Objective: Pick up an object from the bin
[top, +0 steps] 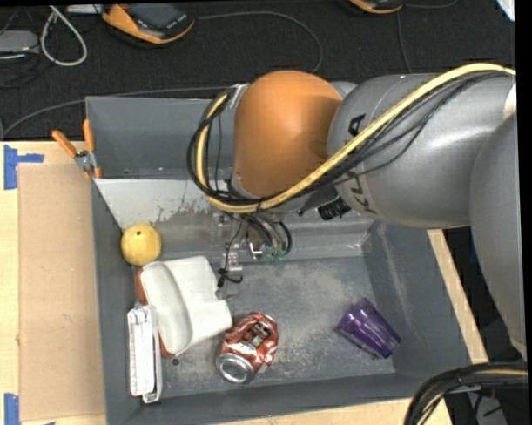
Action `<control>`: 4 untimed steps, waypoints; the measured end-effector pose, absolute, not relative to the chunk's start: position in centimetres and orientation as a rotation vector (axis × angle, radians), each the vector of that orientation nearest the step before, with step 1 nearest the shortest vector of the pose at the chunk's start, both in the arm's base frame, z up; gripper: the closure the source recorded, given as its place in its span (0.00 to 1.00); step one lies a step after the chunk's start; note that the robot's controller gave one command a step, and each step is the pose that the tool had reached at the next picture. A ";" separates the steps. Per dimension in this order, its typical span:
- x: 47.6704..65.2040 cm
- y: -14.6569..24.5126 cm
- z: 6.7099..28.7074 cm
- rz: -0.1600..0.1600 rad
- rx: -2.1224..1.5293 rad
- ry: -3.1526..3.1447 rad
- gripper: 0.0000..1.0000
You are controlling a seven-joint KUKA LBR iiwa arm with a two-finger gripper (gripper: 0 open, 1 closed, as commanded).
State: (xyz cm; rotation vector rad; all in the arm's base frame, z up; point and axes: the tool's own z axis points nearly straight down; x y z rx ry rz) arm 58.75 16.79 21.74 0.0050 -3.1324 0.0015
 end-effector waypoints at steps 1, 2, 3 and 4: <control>58.9 16.6 22.2 0.000 -0.003 -3.140 0.00; 55.1 13.5 13.6 0.000 0.439 -3.107 0.00; 51.1 10.2 13.6 -0.002 0.519 -3.101 0.00; 47.9 10.8 12.6 -0.003 0.938 -2.990 0.00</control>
Offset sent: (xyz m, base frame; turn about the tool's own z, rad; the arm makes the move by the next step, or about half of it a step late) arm -0.0650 -0.0576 -0.1474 -0.4866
